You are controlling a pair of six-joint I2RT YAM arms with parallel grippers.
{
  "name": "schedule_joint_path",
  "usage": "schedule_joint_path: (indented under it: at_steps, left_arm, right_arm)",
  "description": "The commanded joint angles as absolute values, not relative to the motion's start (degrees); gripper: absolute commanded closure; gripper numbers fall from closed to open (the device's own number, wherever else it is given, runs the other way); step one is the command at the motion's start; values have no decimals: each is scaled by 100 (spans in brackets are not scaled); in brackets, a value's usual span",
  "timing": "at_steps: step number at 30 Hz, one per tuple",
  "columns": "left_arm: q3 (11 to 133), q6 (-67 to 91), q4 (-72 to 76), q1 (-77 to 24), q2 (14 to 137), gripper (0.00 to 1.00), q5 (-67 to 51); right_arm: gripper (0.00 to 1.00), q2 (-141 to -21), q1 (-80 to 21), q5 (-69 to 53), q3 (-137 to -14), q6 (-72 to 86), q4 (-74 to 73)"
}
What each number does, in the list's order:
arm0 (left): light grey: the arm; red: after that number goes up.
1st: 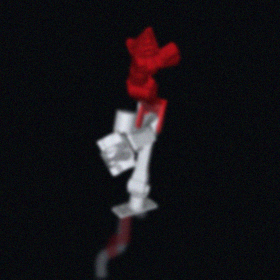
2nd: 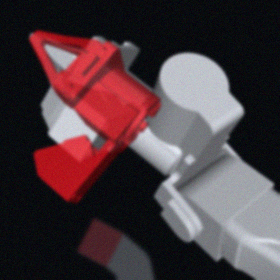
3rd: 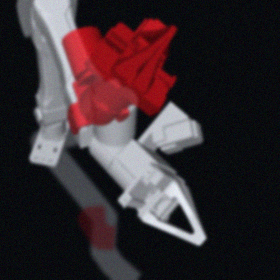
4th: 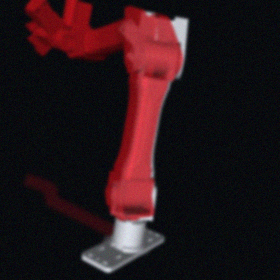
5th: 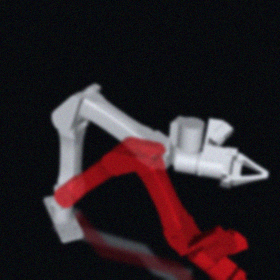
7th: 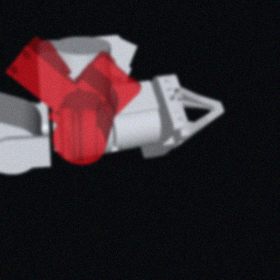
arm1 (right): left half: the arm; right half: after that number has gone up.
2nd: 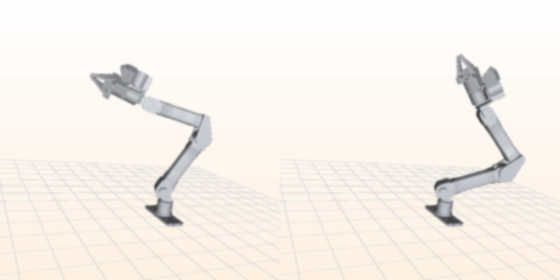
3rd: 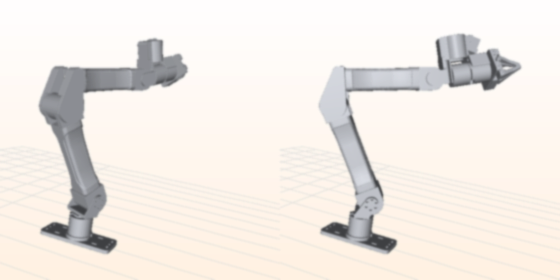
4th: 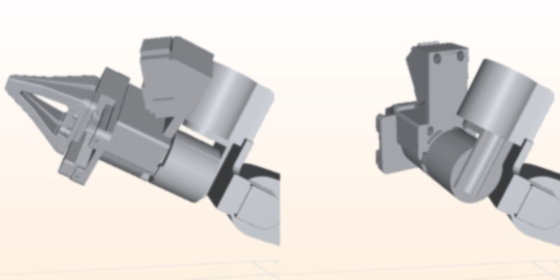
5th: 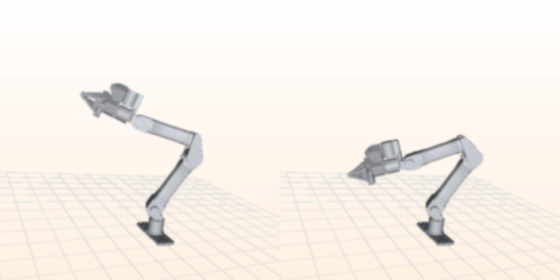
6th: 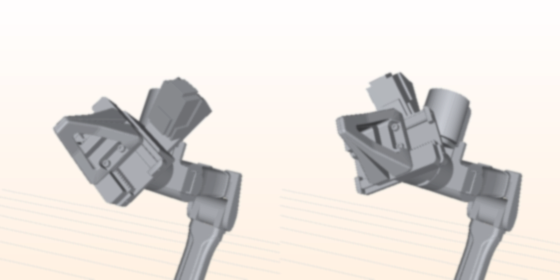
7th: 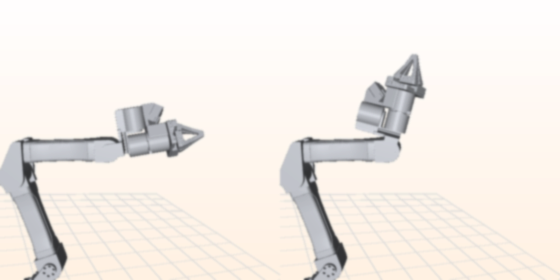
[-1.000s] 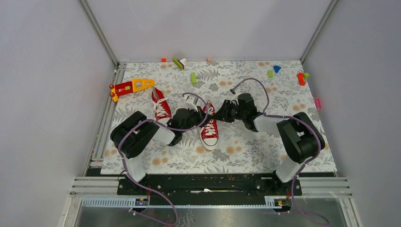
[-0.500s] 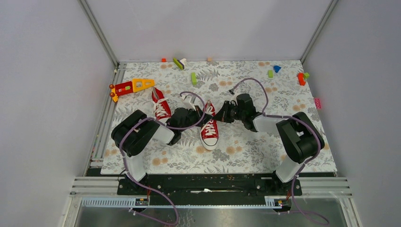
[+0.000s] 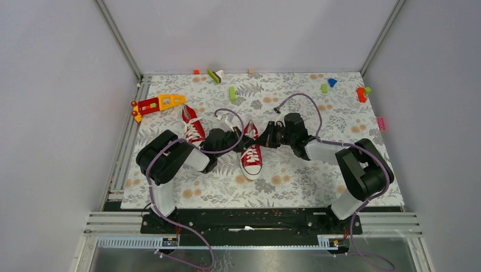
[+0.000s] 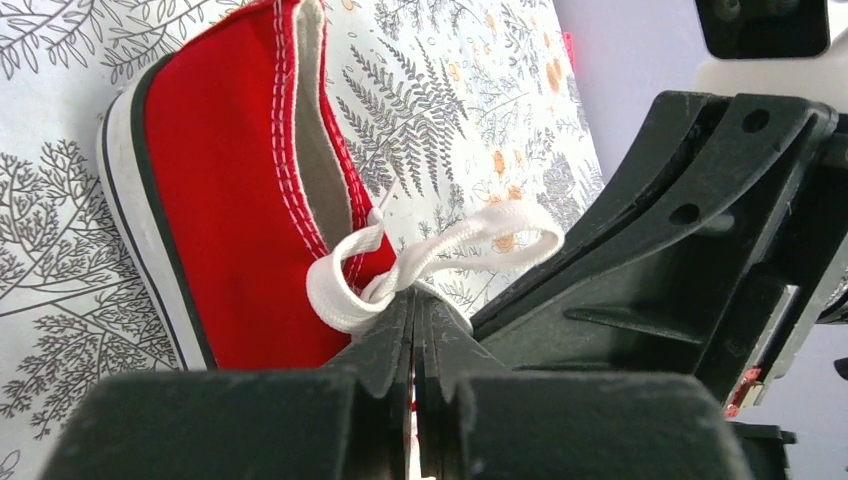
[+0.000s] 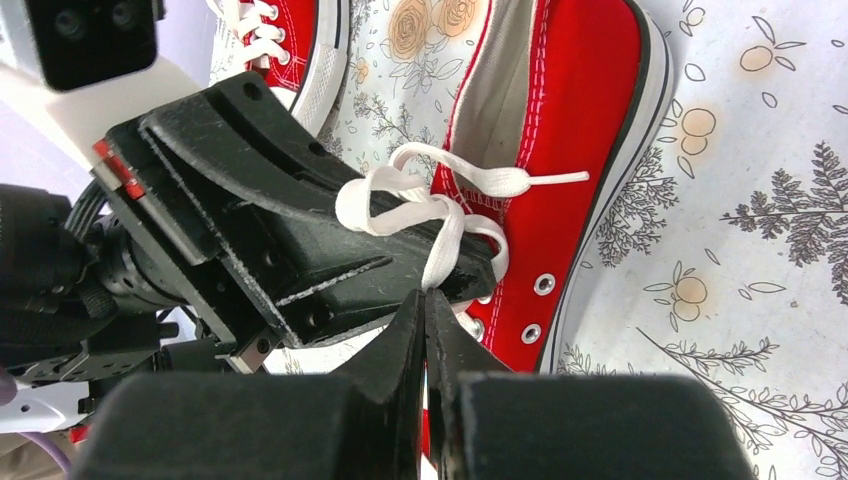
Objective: Tie the shoes
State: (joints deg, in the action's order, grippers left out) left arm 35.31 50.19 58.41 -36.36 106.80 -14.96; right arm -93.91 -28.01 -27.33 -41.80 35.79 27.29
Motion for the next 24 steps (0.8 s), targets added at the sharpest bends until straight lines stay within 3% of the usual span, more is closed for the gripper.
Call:
schedule_joint_path:
  at_steps: [1, 18, 21, 24]
  left_arm:
    - [3720, 5694, 6418, -3486, 10917, 100, -2032]
    - [3706, 7322, 8132, -3135, 11750, 100, -2632]
    - [3709, 7423, 8143, -3112, 11723, 100, -2687]
    - [3727, 7560, 8208, -3108, 11761, 100, -2755]
  right_arm:
    - [100, -9207, -2885, -2919, -4186, 3471, 2928]
    - [100, -9196, -2887, -2988, -4081, 3661, 3236]
    - [97, -9190, -2883, -2955, -4072, 3661, 3228]
    - [86, -9163, -2883, -2903, -4062, 3648, 3189]
